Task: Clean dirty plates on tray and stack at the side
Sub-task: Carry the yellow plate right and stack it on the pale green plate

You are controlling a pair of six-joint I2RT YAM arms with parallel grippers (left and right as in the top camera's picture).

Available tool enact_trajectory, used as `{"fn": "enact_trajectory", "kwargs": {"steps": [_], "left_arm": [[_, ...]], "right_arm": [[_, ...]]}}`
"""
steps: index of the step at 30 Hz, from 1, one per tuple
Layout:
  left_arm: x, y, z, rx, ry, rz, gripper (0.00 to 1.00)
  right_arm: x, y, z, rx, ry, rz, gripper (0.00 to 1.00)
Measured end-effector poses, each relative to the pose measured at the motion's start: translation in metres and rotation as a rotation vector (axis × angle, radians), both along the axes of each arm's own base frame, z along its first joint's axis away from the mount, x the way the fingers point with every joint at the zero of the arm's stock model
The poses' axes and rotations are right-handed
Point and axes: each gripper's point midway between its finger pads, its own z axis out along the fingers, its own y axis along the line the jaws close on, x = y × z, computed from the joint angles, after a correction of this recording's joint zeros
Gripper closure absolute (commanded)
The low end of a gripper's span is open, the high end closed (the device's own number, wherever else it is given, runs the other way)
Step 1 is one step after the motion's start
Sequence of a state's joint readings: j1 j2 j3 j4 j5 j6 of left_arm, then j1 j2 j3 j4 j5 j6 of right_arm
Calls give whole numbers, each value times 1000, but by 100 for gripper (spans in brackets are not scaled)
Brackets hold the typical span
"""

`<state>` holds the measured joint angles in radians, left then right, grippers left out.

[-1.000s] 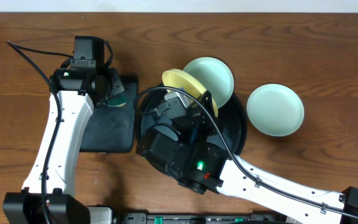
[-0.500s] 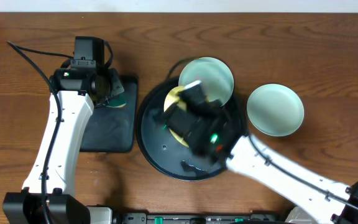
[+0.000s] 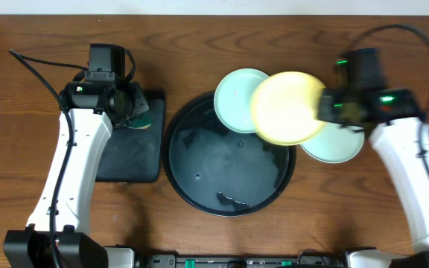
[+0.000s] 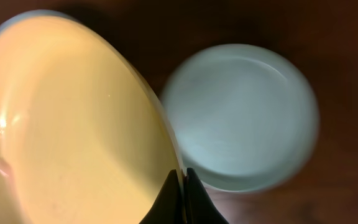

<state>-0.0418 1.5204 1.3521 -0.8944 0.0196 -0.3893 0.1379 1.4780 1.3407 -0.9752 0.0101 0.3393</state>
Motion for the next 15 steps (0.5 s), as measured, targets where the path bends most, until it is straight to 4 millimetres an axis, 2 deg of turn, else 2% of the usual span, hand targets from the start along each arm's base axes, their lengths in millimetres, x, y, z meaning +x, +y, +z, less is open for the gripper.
{"fn": "enact_trajectory", "kwargs": {"steps": [2, 3, 4, 7, 10, 12, 15], "left_arm": [[0, 0, 0, 0, 0, 0, 93], [0, 0, 0, 0, 0, 0, 93], [0, 0, 0, 0, 0, 1, 92], [0, 0, 0, 0, 0, 0, 93], [0, 0, 0, 0, 0, 0, 93], [0, 0, 0, 0, 0, 0, 93], [0, 0, 0, 0, 1, 0, 93]], "right_arm": [[-1, -36, -2, 0, 16, -92, 99], [-3, -66, -3, -4, 24, -171, 99], [-5, -82, -5, -6, 28, -214, 99], [-14, -113, -17, -12, 52, -299, 99], [-26, -132, -39, -24, 87, -353, 99], [-33, -136, -58, -29, 110, -367, 99], [-35, -136, -77, -31, 105, -367, 99]]}}
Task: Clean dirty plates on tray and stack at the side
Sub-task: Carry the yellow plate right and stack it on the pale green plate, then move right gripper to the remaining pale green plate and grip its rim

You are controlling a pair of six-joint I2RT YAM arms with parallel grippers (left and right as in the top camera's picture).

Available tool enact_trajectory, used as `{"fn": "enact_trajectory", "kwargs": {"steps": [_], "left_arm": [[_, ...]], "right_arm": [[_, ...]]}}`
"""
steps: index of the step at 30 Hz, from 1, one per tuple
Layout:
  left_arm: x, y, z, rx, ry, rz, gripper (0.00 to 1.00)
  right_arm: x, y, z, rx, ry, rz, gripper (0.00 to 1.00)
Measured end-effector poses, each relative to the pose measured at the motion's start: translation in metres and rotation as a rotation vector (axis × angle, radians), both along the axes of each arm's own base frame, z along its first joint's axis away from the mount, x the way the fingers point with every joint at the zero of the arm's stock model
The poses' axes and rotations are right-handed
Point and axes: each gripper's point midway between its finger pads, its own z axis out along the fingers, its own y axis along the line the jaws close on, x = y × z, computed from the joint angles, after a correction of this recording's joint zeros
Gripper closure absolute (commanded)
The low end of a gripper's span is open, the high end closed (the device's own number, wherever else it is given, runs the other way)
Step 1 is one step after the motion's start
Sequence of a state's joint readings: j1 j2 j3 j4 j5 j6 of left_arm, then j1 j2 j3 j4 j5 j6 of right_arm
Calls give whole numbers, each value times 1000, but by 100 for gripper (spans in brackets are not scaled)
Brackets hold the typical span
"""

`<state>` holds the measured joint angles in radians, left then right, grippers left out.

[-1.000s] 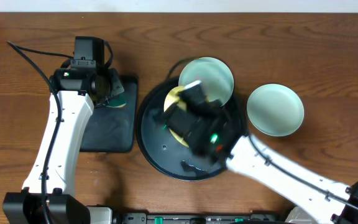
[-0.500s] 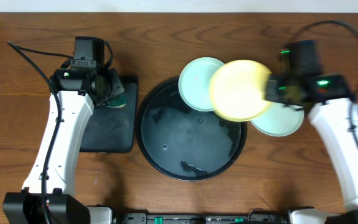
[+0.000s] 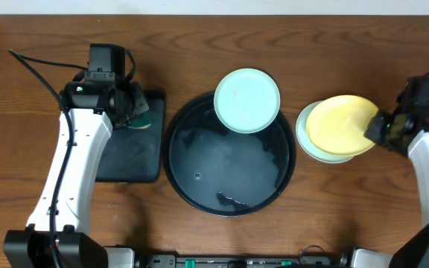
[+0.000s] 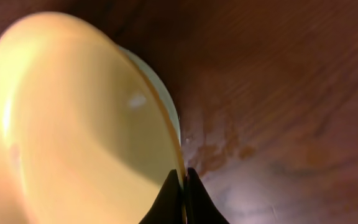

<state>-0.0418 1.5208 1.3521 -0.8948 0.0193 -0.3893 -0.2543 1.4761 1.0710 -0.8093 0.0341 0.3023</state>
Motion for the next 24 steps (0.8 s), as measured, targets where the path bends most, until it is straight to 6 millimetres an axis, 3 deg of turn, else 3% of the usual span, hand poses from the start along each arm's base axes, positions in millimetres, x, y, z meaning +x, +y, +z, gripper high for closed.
{"fn": "enact_trajectory", "kwargs": {"steps": [5, 10, 16, 21, 24], "left_arm": [[0, 0, 0, 0, -1, 0, 93], [0, 0, 0, 0, 0, 0, 93], [0, 0, 0, 0, -1, 0, 92], [0, 0, 0, 0, -1, 0, 93], [0, 0, 0, 0, -1, 0, 93]], "right_arm": [[-2, 2, -29, 3, -21, 4, 99], [0, 7, -41, 19, -51, 17, 85], [8, 20, -40, 38, -77, 62, 77], [17, 47, -37, 94, -108, 161, 69], [27, 70, -23, 123, -135, 239, 67]]}}
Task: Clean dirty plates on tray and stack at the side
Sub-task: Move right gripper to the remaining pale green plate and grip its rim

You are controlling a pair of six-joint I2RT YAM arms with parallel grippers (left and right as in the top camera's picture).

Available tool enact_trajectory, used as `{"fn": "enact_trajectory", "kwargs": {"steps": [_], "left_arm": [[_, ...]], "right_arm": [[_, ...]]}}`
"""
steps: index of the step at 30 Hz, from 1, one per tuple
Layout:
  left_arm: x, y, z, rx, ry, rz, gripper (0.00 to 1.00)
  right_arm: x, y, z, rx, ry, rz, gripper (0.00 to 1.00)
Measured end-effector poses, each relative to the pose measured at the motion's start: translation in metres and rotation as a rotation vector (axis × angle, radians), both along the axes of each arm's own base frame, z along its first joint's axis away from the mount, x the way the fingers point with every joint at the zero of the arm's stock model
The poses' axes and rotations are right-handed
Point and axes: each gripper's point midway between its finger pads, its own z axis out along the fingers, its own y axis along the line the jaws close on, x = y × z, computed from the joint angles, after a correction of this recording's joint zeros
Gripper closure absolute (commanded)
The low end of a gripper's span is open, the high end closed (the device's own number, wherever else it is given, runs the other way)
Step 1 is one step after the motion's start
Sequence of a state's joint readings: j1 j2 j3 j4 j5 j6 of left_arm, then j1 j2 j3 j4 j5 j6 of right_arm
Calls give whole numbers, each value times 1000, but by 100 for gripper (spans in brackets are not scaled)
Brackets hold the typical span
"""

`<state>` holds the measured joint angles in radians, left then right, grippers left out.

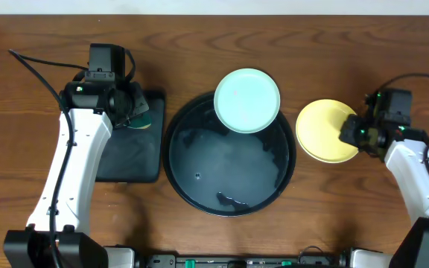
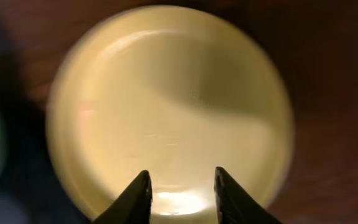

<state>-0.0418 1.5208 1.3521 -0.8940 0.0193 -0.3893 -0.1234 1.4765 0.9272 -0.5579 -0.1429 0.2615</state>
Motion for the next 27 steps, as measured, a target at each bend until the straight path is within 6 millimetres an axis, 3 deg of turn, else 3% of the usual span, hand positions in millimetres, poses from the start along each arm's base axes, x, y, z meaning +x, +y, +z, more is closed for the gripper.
{"fn": "enact_trajectory", "kwargs": {"steps": [6, 9, 13, 19, 24, 27], "left_arm": [[0, 0, 0, 0, 1, 0, 93], [0, 0, 0, 0, 0, 0, 93], [0, 0, 0, 0, 0, 0, 92], [0, 0, 0, 0, 1, 0, 92], [0, 0, 0, 0, 0, 0, 93], [0, 0, 0, 0, 1, 0, 93]], "right_arm": [[48, 49, 56, 6, -104, 177, 59], [67, 74, 62, -5, -79, 279, 50], [93, 101, 41, -24, 3, 399, 37], [120, 130, -11, -18, 64, 544, 34], [130, 147, -39, 18, 52, 609, 43], [132, 156, -44, 50, 39, 637, 60]]}}
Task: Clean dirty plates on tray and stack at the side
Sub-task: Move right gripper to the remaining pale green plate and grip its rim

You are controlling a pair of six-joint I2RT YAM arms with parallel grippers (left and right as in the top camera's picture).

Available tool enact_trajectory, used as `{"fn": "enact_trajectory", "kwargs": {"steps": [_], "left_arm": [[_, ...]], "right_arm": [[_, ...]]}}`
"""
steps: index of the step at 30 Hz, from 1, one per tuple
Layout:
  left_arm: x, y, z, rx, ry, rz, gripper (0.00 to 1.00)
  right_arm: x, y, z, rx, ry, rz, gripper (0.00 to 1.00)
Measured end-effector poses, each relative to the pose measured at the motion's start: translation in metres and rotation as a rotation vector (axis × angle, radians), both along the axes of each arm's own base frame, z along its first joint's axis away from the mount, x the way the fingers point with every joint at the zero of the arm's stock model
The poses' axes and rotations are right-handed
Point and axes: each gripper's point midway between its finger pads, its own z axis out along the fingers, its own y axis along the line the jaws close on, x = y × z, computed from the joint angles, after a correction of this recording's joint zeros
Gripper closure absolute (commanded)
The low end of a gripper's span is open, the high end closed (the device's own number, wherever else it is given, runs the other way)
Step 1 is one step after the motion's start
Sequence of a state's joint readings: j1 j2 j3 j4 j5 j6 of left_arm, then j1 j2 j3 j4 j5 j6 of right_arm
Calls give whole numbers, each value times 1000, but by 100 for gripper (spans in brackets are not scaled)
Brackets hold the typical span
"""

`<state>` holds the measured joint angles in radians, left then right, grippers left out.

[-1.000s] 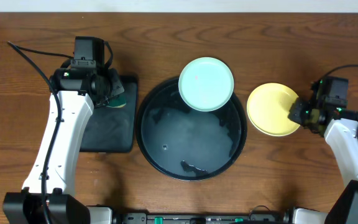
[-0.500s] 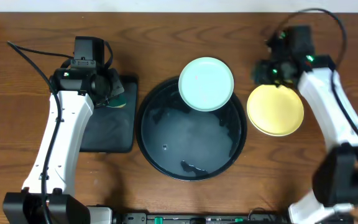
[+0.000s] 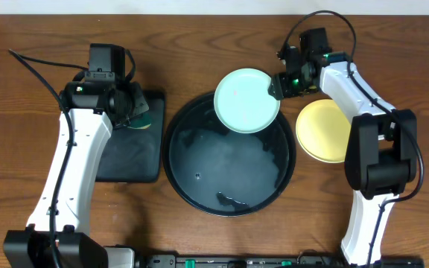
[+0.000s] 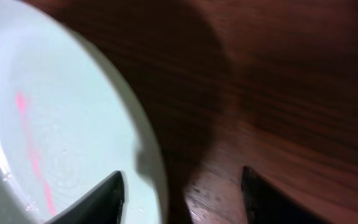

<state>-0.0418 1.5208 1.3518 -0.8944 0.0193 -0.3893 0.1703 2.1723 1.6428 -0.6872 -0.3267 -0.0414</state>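
Note:
A mint plate point(image 3: 246, 100) with a pink streak point(image 4: 33, 155) rests on the far rim of the round black tray point(image 3: 199, 193). My right gripper point(image 3: 280, 84) is open at that plate's right edge. One of its fingers point(image 4: 98, 199) is over the plate and the other over bare wood. A yellow plate point(image 3: 325, 132) lies on the table to the right of the tray. My left gripper point(image 3: 130, 106) hovers by a green sponge point(image 3: 143, 120); how its jaws stand does not show.
A dark mat point(image 3: 129, 152) lies left of the tray under the sponge. Water streaks and a few specks show on the tray's bottom. The right arm's cable loops over the far right of the table.
My right gripper has left the near edge of the yellow plate and now stands open at the mint plate's right rim. The yellow plate stays put. The left arm has not moved.
My right gripper was shut on the yellow plate, holding it over the tray's right rim, with a pale plate on the table at the right. Then it held the plate tilted over that pale plate. Then the yellow plate lay on it, jaws open. Now the gripper is at the mint plate.

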Motion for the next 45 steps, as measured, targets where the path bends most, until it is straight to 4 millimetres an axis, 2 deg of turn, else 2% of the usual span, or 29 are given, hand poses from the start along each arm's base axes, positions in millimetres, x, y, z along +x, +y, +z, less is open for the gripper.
{"fn": "enact_trajectory", "kwargs": {"steps": [4, 9, 17, 23, 26, 30, 32, 39, 45], "left_arm": [[0, 0, 0, 0, 0, 0, 92], [0, 0, 0, 0, 0, 1, 92], [0, 0, 0, 0, 0, 0, 93], [0, 0, 0, 0, 0, 0, 92], [0, 0, 0, 0, 0, 0, 93], [0, 0, 0, 0, 0, 0, 93], [0, 0, 0, 0, 0, 0, 93], [0, 0, 0, 0, 0, 0, 92], [0, 0, 0, 0, 1, 0, 93]], "right_arm": [[0, 6, 3, 33, -6, 22, 81], [-2, 8, 5, 47, 6, 22, 99], [-16, 14, 4, 82, 73, 30, 99], [-36, 24, 4, 101, 165, 5, 99], [-50, 35, 14, 107, 211, -16, 99], [-69, 49, 37, 102, 251, -47, 99], [-80, 53, 40, 69, 278, -73, 99], [-103, 64, 23, -52, 321, -120, 99], [-117, 76, 16, -115, 322, -112, 83]]}}
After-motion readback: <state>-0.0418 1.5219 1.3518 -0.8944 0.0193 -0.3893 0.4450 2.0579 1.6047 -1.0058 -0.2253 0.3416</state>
